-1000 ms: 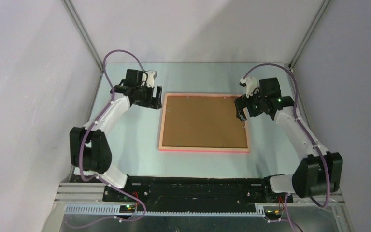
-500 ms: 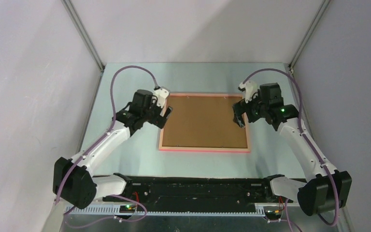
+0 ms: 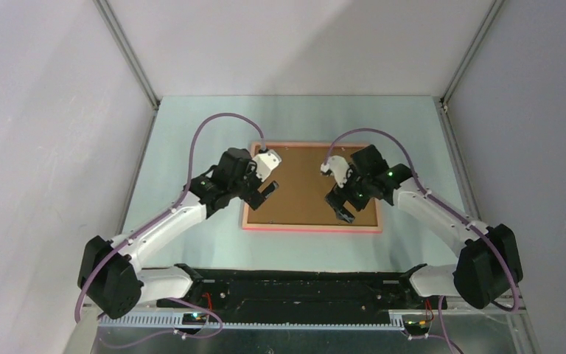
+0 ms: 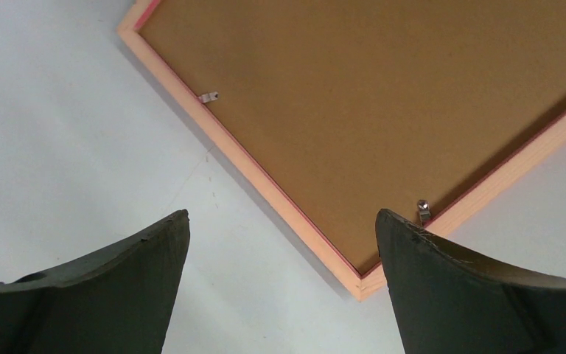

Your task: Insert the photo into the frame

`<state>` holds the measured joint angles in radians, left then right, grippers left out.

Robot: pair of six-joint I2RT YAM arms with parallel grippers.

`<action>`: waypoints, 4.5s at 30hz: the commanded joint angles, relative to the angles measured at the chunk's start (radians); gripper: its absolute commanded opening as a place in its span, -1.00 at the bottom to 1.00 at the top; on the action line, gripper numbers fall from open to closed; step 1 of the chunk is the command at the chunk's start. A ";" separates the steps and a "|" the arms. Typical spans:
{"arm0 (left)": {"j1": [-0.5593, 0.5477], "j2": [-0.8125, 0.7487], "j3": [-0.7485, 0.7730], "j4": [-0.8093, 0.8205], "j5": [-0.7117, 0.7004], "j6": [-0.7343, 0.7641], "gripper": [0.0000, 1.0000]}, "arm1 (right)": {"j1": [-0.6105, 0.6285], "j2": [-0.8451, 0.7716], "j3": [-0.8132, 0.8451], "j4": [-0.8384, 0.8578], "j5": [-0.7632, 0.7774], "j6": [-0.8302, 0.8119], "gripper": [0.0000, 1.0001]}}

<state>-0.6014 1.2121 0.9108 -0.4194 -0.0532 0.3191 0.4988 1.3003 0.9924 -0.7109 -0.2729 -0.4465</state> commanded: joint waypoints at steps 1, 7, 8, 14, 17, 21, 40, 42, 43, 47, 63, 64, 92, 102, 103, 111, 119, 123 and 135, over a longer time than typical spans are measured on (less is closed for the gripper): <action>-0.027 -0.010 -0.022 0.024 -0.018 0.067 0.98 | 0.080 0.025 -0.004 0.025 0.061 -0.072 0.98; -0.029 -0.025 -0.055 0.025 0.026 0.063 0.94 | 0.174 0.085 -0.023 0.047 0.101 -0.088 0.88; -0.028 -0.025 -0.063 0.026 0.033 0.061 0.94 | 0.192 0.093 -0.027 0.053 0.115 -0.090 0.87; -0.029 -0.024 -0.090 0.036 0.030 0.047 0.90 | 0.245 0.157 -0.053 0.072 0.155 -0.099 0.76; -0.028 -0.027 -0.102 0.041 0.013 0.054 0.89 | 0.256 0.187 -0.060 0.071 0.162 -0.110 0.66; -0.030 -0.031 -0.117 0.045 -0.004 0.060 0.89 | 0.270 0.209 -0.081 0.088 0.179 -0.113 0.56; 0.038 -0.042 -0.155 0.046 0.011 0.048 0.84 | 0.319 0.314 -0.095 0.102 0.249 -0.108 -0.28; 0.041 -0.052 -0.158 0.046 0.008 0.054 0.85 | 0.321 0.311 -0.095 0.097 0.248 -0.109 -0.46; 0.041 -0.055 -0.160 0.046 0.006 0.060 0.85 | 0.322 0.306 -0.095 0.095 0.247 -0.112 -0.56; 0.042 -0.071 -0.164 0.045 -0.002 0.080 0.87 | 0.324 0.286 -0.092 0.083 0.243 -0.118 -0.76; -0.072 -0.312 -0.208 0.030 0.033 0.265 0.99 | 0.217 0.197 0.182 -0.225 0.016 -0.185 -1.00; -0.086 -0.320 -0.198 0.026 0.028 0.285 0.99 | 0.209 0.191 0.201 -0.241 0.000 -0.193 -1.00; -0.374 0.249 0.299 -0.076 -0.127 0.537 0.14 | -0.061 0.325 0.716 -0.727 -0.305 -0.299 -1.00; -0.389 0.247 0.335 -0.088 -0.150 0.508 -0.91 | -0.110 0.283 0.722 -0.688 -0.267 -0.245 -0.13; -0.389 0.241 0.336 -0.091 -0.153 0.503 -0.96 | -0.117 0.263 0.720 -0.673 -0.264 -0.230 -0.05; -0.390 0.189 0.387 -0.176 -0.118 0.416 -1.00 | -0.242 0.074 0.699 -0.541 -0.254 -0.121 0.60; -0.365 0.189 0.558 -0.303 -0.006 0.316 -1.00 | -0.312 -0.103 0.641 -0.390 -0.198 0.005 0.72; -0.327 0.216 0.641 -0.364 0.057 0.249 -1.00 | -0.327 -0.152 0.598 -0.337 -0.183 0.045 0.74; -0.190 0.339 0.926 -0.518 0.254 0.047 -1.00 | -0.353 -0.168 0.561 -0.298 -0.152 0.097 0.75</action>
<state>-0.8371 1.5322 1.7203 -0.9398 0.0772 0.5240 0.1562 1.1423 1.5513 -1.0630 -0.4450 -0.3859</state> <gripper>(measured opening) 0.298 0.873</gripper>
